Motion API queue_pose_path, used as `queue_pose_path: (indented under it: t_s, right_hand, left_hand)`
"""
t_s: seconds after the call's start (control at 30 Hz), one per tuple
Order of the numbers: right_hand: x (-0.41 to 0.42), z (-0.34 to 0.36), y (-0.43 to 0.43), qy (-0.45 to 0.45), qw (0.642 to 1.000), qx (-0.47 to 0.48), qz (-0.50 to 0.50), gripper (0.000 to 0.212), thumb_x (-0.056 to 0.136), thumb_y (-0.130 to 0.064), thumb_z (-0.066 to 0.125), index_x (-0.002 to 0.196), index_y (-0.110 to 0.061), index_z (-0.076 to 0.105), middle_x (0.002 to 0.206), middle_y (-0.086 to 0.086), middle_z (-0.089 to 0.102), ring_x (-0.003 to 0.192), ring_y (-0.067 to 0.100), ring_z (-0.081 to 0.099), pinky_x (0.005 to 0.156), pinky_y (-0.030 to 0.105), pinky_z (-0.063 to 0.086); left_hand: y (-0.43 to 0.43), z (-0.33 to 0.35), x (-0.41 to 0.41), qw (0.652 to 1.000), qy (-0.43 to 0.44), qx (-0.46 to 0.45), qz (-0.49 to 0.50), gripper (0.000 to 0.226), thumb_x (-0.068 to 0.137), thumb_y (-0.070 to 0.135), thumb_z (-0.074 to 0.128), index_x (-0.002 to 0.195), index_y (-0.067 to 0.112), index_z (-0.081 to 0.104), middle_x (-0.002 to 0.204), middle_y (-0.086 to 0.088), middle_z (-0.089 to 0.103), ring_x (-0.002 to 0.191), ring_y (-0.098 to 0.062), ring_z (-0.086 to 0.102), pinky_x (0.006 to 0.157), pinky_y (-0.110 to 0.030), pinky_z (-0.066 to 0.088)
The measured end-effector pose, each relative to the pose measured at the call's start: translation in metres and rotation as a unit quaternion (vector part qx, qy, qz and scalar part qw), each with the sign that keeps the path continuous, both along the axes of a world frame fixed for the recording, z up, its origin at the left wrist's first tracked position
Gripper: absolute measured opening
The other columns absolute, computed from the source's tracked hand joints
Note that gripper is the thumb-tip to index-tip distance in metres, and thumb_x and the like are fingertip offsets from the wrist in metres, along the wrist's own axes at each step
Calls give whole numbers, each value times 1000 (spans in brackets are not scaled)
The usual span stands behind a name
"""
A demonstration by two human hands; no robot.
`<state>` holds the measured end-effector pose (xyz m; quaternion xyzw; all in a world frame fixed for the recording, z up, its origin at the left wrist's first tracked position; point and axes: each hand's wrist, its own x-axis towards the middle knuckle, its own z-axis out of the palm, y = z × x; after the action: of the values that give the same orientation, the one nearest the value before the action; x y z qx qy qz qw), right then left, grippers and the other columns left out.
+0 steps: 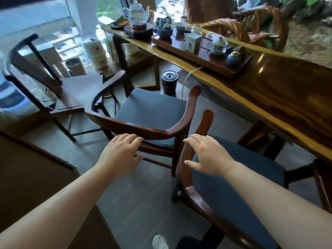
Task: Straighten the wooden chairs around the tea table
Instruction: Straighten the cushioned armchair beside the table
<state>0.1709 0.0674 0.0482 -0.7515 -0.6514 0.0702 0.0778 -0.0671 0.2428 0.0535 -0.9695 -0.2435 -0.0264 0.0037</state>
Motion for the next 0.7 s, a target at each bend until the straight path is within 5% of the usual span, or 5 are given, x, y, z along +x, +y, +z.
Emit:
queue_pose_path:
  t_s: [0.33, 0.47, 0.7]
  right_hand:
    - [16, -41, 106, 52, 999, -2, 5, 65, 79, -52, 65, 133, -19, 46, 132, 2, 52, 119, 23, 50, 102, 39, 35]
    - [20, -56, 153, 81, 996, -23, 17, 69, 76, -55, 66, 132, -18, 47, 132, 4, 52, 119, 24, 51, 103, 40, 35]
    - [8, -69, 205, 111, 992, -49, 42, 75, 72, -61, 67, 132, -19, 47, 134, 3, 51, 120, 23, 49, 104, 43, 35]
  left_hand:
    - [108, -8, 9, 1000, 18, 15, -17, 52, 78, 44, 63, 119, 13, 59, 116, -7, 63, 112, -31, 55, 99, -41, 38]
    - [158, -16, 2, 998, 68, 14, -5, 65, 71, 45, 77, 123, 10, 59, 122, -11, 62, 118, -34, 52, 103, -41, 31]
    - [214, -25, 1, 991, 132, 10, -31, 75, 70, 52, 75, 129, 10, 55, 127, -12, 60, 122, -34, 50, 104, -46, 39]
